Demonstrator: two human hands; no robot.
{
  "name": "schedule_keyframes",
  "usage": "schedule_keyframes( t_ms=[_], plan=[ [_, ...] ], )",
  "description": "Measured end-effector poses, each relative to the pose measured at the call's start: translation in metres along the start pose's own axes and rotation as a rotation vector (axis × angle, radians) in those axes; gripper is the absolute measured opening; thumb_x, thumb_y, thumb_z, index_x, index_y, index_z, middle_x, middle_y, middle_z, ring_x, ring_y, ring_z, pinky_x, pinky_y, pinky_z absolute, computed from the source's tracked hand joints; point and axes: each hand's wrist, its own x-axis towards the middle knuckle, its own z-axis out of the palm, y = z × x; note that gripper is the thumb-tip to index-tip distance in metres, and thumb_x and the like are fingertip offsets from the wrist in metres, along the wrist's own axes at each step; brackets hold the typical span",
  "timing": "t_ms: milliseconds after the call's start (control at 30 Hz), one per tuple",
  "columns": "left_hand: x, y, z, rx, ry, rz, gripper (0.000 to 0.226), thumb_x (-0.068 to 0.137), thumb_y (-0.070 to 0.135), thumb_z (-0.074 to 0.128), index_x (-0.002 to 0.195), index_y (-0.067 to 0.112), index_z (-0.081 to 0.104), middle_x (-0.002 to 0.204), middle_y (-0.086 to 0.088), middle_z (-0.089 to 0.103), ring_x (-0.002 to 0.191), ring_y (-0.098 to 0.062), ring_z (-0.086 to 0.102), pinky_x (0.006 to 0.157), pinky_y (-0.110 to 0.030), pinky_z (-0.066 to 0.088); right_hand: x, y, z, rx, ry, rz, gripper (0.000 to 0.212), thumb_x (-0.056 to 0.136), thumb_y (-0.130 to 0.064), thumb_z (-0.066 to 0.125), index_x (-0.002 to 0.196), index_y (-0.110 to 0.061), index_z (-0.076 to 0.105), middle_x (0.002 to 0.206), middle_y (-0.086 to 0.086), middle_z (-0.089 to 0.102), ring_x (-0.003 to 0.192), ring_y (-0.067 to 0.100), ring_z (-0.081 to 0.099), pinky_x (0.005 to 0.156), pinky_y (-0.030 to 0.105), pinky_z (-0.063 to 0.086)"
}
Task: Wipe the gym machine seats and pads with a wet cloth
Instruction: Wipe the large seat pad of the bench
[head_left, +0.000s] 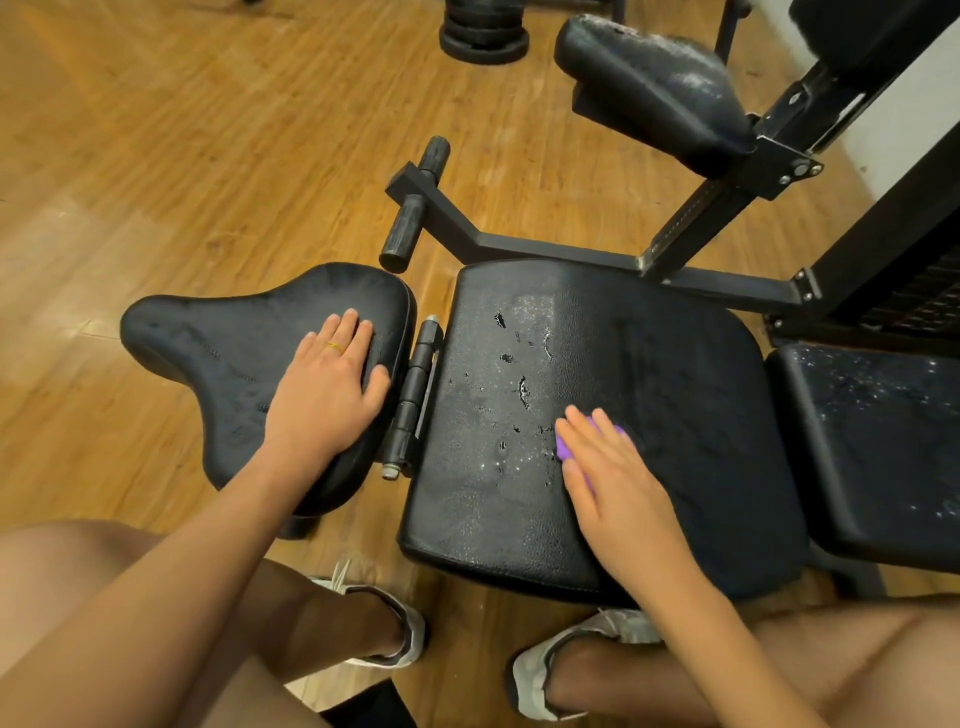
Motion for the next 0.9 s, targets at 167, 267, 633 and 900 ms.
schedule_keyframes(
  t_ms=[167,267,633,900],
  plan=[
    [-0.003,-0.002,0.000,0.022,-0.017,-0.021,0.066,0.096,0.042,0.030,0.148,0.003,0.040,0.156,-0.019,0.035,0.145,-0.033,0.030,0.117,-0.050,0.027,0.023,0.000,0.003,0.011,-0.032,0.030,0.045,0.106,-0.028,0.030,0.148,-0.015,0.042,0.157,-0.001,0.034,0.149,0.020,0.022,0.119,0.028,0.011],
    [-0.002,0.002,0.001,0.049,-0.037,-0.013,0.067,0.097,0.042,0.027,0.149,0.002,0.037,0.157,-0.020,0.033,0.146,-0.035,0.028,0.116,-0.051,0.028,0.048,0.005,-0.001,-0.019,-0.001,0.051,0.033,0.105,-0.018,0.033,0.133,-0.011,0.050,0.148,0.002,0.043,0.139,0.024,0.031,0.116,0.033,0.022],
    [-0.004,0.002,-0.004,0.036,-0.021,-0.021,0.060,0.102,0.039,0.034,0.152,0.005,0.034,0.160,-0.017,0.028,0.149,-0.032,0.023,0.120,-0.047,0.022,-0.074,-0.030,0.009,-0.075,-0.030,0.005,0.048,0.098,-0.029,0.033,0.133,-0.014,0.061,0.143,0.001,0.054,0.136,0.024,0.047,0.111,0.033,0.027],
    [-0.004,0.002,0.002,0.013,-0.023,-0.016,0.059,0.102,0.038,0.038,0.152,0.006,0.034,0.160,-0.016,0.028,0.149,-0.031,0.023,0.121,-0.047,0.020,0.018,-0.013,0.008,-0.060,-0.026,0.023,0.042,0.106,-0.024,0.033,0.145,-0.012,0.043,0.157,0.002,0.035,0.147,0.024,0.025,0.118,0.033,0.018]
  ],
)
